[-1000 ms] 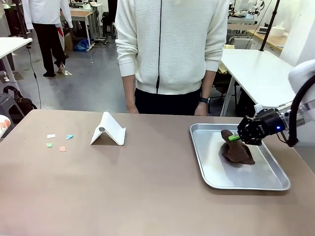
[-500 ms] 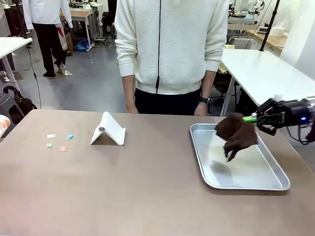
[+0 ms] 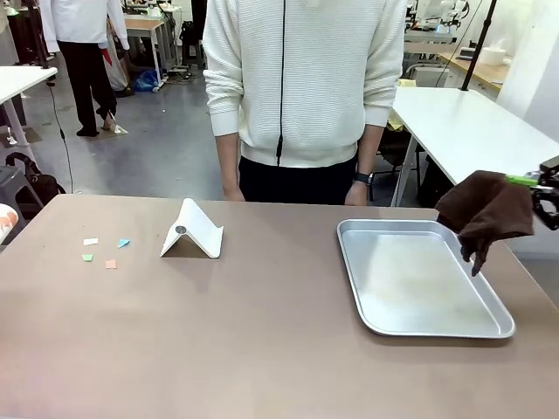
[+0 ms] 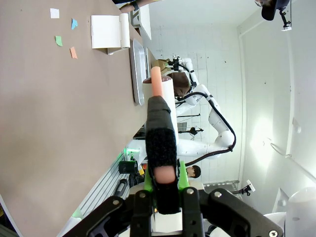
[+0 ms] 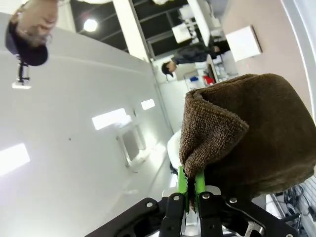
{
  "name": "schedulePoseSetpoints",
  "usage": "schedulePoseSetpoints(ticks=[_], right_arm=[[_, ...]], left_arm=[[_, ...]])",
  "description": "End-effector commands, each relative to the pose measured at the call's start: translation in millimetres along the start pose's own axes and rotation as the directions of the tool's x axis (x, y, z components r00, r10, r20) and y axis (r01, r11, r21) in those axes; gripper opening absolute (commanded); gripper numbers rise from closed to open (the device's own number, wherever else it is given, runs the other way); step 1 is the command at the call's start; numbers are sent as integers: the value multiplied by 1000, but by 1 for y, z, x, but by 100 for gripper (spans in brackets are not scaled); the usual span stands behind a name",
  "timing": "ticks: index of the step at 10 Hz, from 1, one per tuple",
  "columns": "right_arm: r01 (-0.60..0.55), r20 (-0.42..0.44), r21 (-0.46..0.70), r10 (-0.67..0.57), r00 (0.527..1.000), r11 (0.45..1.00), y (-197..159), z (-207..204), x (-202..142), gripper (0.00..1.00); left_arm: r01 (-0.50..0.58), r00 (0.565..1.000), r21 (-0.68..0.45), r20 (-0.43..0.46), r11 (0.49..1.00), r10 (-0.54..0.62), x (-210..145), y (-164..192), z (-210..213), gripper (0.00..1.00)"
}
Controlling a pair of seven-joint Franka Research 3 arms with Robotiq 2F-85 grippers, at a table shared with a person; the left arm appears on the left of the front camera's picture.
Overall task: Clean the surface of the table.
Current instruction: If a person points to the right, clean the right side of the table with your right hand, and if they point to the left, clean the left side with your left hand.
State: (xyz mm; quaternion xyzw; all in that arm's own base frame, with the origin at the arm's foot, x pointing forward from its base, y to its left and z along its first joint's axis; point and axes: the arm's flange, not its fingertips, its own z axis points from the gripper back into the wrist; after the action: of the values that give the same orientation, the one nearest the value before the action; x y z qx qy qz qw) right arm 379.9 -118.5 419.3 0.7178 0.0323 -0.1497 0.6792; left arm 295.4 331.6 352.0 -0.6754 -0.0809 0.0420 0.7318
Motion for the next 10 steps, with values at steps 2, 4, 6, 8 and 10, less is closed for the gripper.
schedulePoseSetpoints(ticks=[2, 4, 6, 8, 10], right_arm=[[10, 75, 19, -12, 997, 1000, -8, -5, 26, 6], [7, 33, 12, -8, 999, 1000, -4, 7, 4, 6], [7, 33, 12, -8, 999, 1000, -4, 7, 4, 6], [7, 33, 12, -8, 999, 1000, -4, 7, 4, 6], [7, 33, 12, -8, 999, 1000, -4, 7, 4, 6]], left_arm=[[2, 1000, -15, -5, 1000, -2, -2, -5, -1, 0], [2, 1000, -15, -5, 1000, -2, -2, -5, -1, 0], [2, 1000, -15, -5, 1000, -2, -2, -5, -1, 0], [2, 1000, -15, -5, 1000, -2, -2, -5, -1, 0], [2, 1000, -15, -5, 1000, -2, -2, -5, -1, 0]])
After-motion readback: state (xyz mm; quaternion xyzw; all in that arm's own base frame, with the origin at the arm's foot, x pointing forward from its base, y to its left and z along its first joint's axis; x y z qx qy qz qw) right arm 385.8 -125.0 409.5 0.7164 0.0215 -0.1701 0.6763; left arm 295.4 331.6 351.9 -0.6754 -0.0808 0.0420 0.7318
